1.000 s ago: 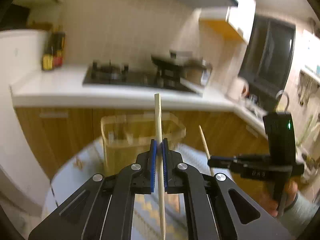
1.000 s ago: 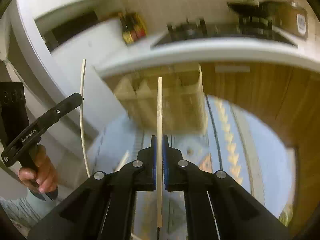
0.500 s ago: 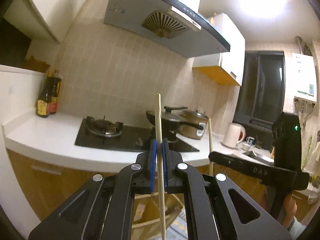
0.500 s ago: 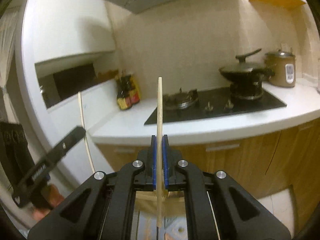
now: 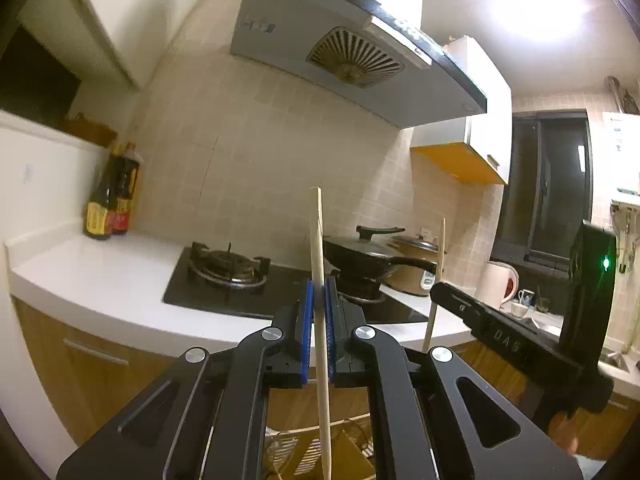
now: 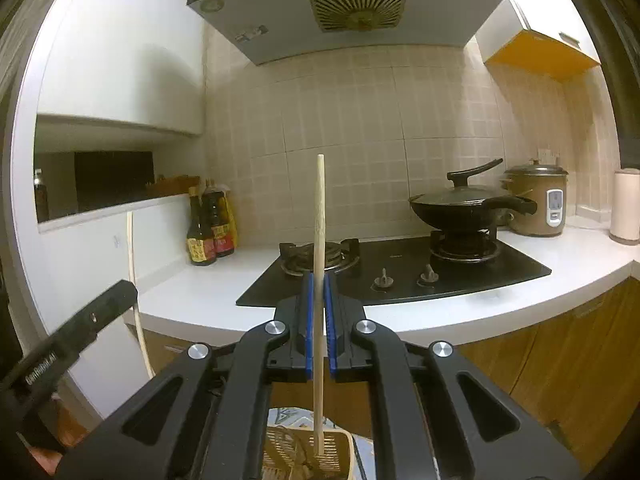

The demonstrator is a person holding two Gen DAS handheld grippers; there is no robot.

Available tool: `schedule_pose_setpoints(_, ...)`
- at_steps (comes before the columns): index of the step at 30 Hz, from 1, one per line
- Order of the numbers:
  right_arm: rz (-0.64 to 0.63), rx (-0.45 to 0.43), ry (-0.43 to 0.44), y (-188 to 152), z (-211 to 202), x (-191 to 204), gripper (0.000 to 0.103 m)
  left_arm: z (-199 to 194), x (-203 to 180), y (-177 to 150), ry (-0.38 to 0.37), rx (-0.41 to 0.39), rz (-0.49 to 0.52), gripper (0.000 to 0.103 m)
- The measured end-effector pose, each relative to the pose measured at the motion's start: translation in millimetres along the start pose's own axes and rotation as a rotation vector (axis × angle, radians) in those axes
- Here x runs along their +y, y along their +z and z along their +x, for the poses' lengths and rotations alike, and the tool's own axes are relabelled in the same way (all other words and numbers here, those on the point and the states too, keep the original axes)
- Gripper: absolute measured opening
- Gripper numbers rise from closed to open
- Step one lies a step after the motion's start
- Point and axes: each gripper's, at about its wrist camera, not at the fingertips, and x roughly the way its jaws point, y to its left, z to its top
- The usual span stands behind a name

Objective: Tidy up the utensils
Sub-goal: 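Lift both chopsticks over the beige basket and open both tools to drop them, then lower the left tool onto the chopstick pair while the right tool grasps a chopstick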

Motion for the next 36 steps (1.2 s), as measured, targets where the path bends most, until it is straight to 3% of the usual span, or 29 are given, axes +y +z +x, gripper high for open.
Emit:
schedule_pose_setpoints(5,0.001,0.008,-0.002,-14.9,13.4,-2.5,0.004,12.5,5.4,-14.2,0.041,-0.002,-0.007,0.004)
schedule_pose_setpoints(12,-0.026,0.049,0.000,-40.6,27.7,-2.2,0.004,29.4,-0.7,-42.2,0.103,0.037,0.084,0.004)
schedule_pose_setpoints(27,0.014,0.111,0.038,-61.6,10.6,-10.2,0.005,16.9,11.6,-52.5,0.032,0.084,0.032,0.009)
schedule_pose_setpoints(30,0.043,0.137,0.056,-62.0,1.5,-15.9,0.009,7.2,15.4,-48.3,0.022,0.087,0.014,0.024)
schedule_pose_setpoints(32,0.055,0.149,0.060,-61.9,-6.8,-19.3,0.012,-2.8,19.3,-43.8,0.013,0.089,-0.007,0.026)
schedule_pose_setpoints(36,0.062,0.164,0.067,-61.1,-25.1,-23.8,0.039,-23.3,23.1,-36.9,-0.008,0.103,-0.024,0.041)
